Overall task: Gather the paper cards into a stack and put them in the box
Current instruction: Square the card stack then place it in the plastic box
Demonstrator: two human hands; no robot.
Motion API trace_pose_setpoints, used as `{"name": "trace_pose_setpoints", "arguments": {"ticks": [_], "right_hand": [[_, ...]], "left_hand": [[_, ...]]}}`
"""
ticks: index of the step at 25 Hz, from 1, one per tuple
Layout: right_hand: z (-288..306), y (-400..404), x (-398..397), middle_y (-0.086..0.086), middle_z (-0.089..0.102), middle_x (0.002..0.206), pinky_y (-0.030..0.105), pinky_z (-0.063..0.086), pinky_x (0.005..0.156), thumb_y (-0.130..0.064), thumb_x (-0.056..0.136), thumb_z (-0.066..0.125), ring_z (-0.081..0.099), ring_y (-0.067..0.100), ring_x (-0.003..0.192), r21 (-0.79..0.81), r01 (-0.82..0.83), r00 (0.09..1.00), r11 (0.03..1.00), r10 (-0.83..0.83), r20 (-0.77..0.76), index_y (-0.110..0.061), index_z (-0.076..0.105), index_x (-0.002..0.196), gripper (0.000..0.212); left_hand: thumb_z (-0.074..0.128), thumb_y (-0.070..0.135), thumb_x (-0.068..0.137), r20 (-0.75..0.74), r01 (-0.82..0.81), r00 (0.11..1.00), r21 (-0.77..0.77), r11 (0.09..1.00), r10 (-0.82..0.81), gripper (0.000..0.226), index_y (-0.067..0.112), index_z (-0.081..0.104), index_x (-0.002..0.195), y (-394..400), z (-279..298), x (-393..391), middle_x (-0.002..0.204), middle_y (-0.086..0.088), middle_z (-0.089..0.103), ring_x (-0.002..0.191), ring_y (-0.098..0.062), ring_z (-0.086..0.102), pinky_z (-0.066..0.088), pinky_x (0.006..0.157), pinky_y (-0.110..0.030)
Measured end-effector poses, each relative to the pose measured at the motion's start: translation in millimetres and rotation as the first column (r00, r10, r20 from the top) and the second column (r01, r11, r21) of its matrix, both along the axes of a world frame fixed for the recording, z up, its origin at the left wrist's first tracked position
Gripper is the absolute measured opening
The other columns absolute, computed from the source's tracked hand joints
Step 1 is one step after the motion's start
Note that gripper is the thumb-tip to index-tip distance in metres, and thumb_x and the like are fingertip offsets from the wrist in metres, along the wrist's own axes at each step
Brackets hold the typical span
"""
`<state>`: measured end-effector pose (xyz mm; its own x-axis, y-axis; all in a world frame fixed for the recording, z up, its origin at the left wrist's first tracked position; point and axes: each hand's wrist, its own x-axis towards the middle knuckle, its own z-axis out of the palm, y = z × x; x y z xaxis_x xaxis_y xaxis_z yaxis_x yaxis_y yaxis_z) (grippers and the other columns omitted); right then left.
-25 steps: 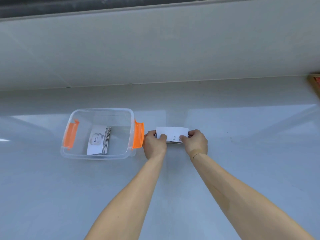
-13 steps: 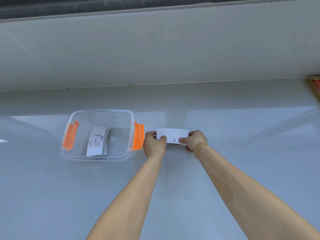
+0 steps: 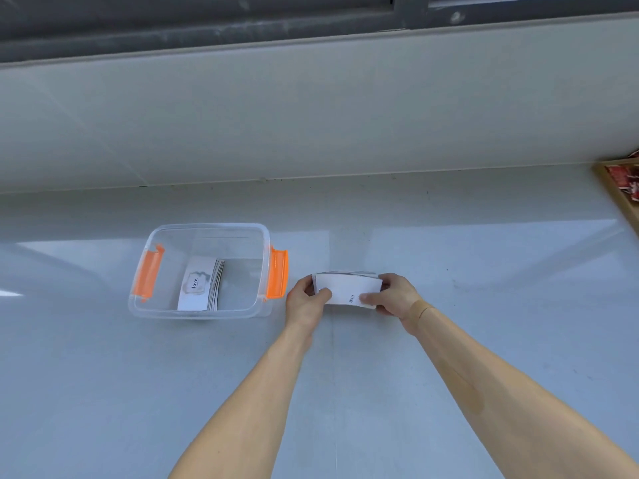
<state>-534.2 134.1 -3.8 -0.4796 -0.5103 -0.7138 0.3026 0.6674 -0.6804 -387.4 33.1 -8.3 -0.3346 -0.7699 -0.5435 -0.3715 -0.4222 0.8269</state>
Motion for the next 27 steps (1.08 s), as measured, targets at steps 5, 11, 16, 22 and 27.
{"name": "trace_pose_setpoints", "arguments": {"ticks": [5, 11, 16, 22, 27], "right_hand": [[6.7, 40.5, 35.0, -0.004, 0.056, 0.096, 0.034, 0.051, 0.066, -0.01, 0.067, 0.081, 0.056, 0.02, 0.077, -0.014, -0.15, 0.96, 0.989, 0.142, -0.24, -0.019, 0.052, 0.1, 0.045], [9.9, 83.4, 88.6, -0.015, 0.062, 0.099, 0.034, 0.05, 0.074, -0.023, 0.072, 0.074, 0.058, 0.013, 0.086, 0.008, -0.365, 0.755, 0.931, 0.301, -0.583, -0.04, 0.052, 0.106, 0.044], [-1.2, 106.3, 139.3, -0.016, 0.06, 0.105, 0.029, 0.047, 0.074, -0.025, 0.077, 0.072, 0.053, 0.009, 0.102, 0.095, -0.433, 0.611, 0.896, 0.369, -0.7, -0.038, 0.055, 0.112, 0.041], [-14.1, 108.8, 197.9, -0.013, 0.06, 0.104, 0.031, 0.049, 0.073, -0.021, 0.074, 0.071, 0.056, 0.012, 0.1, 0.112, -0.442, 0.599, 0.89, 0.386, -0.701, -0.034, 0.056, 0.11, 0.041], [-20.5, 106.4, 218.7, -0.012, 0.061, 0.102, 0.033, 0.049, 0.069, -0.024, 0.078, 0.066, 0.057, 0.016, 0.097, 0.192, -0.408, 0.574, 0.892, 0.415, -0.706, -0.037, 0.053, 0.11, 0.038]], "left_hand": [[0.063, 0.001, 0.079, 0.053, 0.076, 0.996, -0.137, 0.988, -0.07, 0.036, 0.016, 0.061, 0.111, 33.5, 1.2, 32.0, 0.117, -0.008, 0.061, 0.095, -0.013, 0.061, 0.047, 0.076, -0.014], [0.064, -0.003, 0.076, 0.085, 0.165, 0.985, -0.266, 0.95, -0.147, 0.04, 0.024, 0.058, 0.104, 62.4, 8.2, 89.9, 0.117, -0.002, 0.058, 0.105, -0.013, 0.059, 0.052, 0.077, -0.017], [0.066, -0.001, 0.07, 0.133, 0.254, 0.965, -0.276, 0.927, -0.225, 0.046, 0.037, 0.057, 0.093, 79.3, 6.4, 145.8, 0.109, 0.004, 0.063, 0.098, 0.006, 0.06, 0.054, 0.077, -0.021], [0.064, -0.004, 0.068, 0.157, 0.326, 0.943, -0.261, 0.909, -0.293, 0.05, 0.038, 0.057, 0.095, 75.9, -0.4, 207.0, 0.11, 0.006, 0.061, 0.094, 0.009, 0.061, 0.055, 0.076, -0.019], [0.066, -0.007, 0.068, 0.145, 0.38, 0.924, -0.263, 0.887, -0.353, 0.047, 0.028, 0.059, 0.097, 66.9, -8.1, 219.1, 0.109, 0.002, 0.059, 0.091, 0.001, 0.064, 0.053, 0.073, -0.014]]}}
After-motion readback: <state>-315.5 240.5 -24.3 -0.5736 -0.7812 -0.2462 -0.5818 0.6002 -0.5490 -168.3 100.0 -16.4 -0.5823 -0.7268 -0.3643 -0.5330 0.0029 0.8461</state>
